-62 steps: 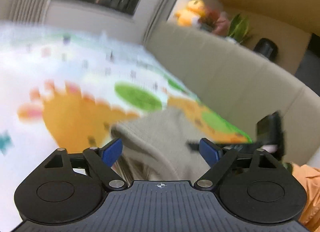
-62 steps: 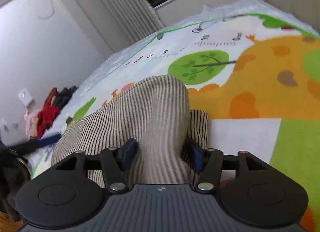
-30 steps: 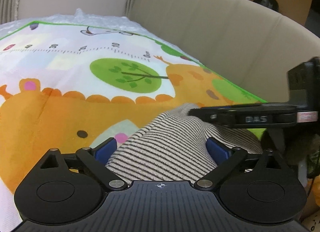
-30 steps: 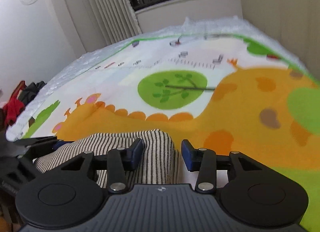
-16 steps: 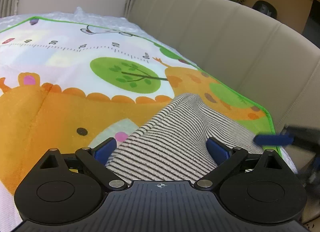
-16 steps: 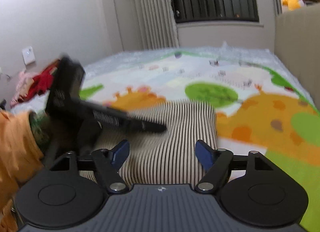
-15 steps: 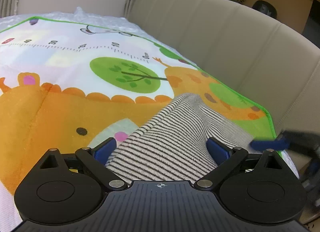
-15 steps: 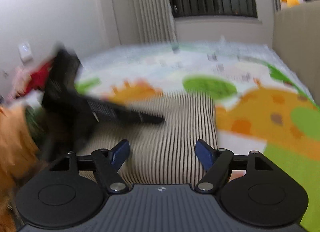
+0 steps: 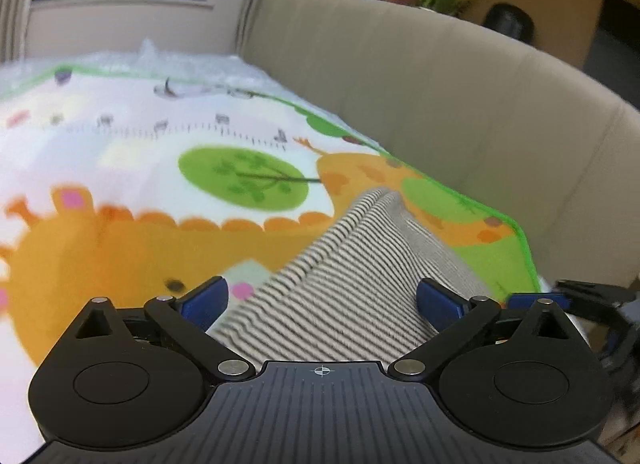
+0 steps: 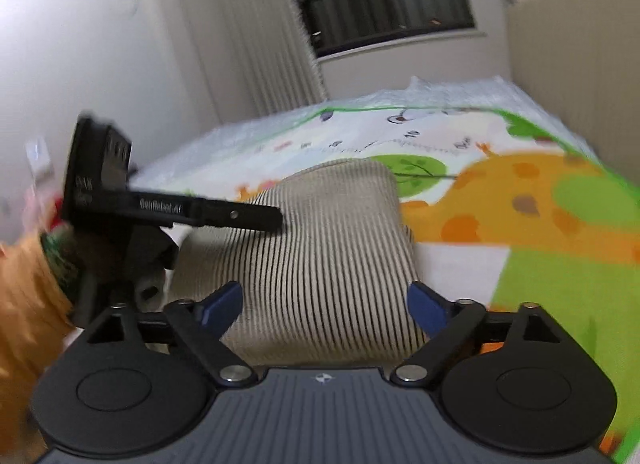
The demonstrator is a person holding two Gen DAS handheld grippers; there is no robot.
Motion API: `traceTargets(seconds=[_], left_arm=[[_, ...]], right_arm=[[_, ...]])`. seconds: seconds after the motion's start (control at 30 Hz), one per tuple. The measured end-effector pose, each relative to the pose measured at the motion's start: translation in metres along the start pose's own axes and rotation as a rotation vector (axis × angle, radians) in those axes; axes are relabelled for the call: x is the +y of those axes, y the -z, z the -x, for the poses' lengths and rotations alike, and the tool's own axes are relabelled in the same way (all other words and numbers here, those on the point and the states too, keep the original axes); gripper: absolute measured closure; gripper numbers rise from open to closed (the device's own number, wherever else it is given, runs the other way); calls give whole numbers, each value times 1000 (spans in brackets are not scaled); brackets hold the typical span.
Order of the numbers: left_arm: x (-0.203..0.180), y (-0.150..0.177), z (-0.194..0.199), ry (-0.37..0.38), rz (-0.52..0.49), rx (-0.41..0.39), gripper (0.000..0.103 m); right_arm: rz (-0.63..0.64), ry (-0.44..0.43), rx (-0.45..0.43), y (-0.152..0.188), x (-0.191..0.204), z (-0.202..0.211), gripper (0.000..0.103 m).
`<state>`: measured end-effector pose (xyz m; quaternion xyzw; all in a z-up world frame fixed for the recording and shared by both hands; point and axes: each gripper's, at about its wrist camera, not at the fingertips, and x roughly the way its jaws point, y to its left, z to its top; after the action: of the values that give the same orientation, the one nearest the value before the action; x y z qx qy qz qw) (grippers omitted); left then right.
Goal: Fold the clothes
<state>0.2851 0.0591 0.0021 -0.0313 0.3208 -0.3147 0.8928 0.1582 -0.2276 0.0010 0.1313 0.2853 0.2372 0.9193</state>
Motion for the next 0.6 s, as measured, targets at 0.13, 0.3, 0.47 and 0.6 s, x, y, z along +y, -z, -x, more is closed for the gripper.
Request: traceTargets(seconds=[0.13, 0.3, 0.47, 0.6], left_arm=[[11, -2, -16, -9, 26, 57, 0], [33, 12, -31, 49, 192, 93, 0], [39, 26, -16, 51, 273, 90, 1], [38, 31, -3, 70, 325, 94, 6]], right_arm=[[-297, -159, 98, 23, -20, -4, 7], [-359, -155, 127, 37, -17, -35, 15], [-436, -169, 118, 17, -43, -55, 40], [-366, -124, 88, -5, -53, -56, 41]])
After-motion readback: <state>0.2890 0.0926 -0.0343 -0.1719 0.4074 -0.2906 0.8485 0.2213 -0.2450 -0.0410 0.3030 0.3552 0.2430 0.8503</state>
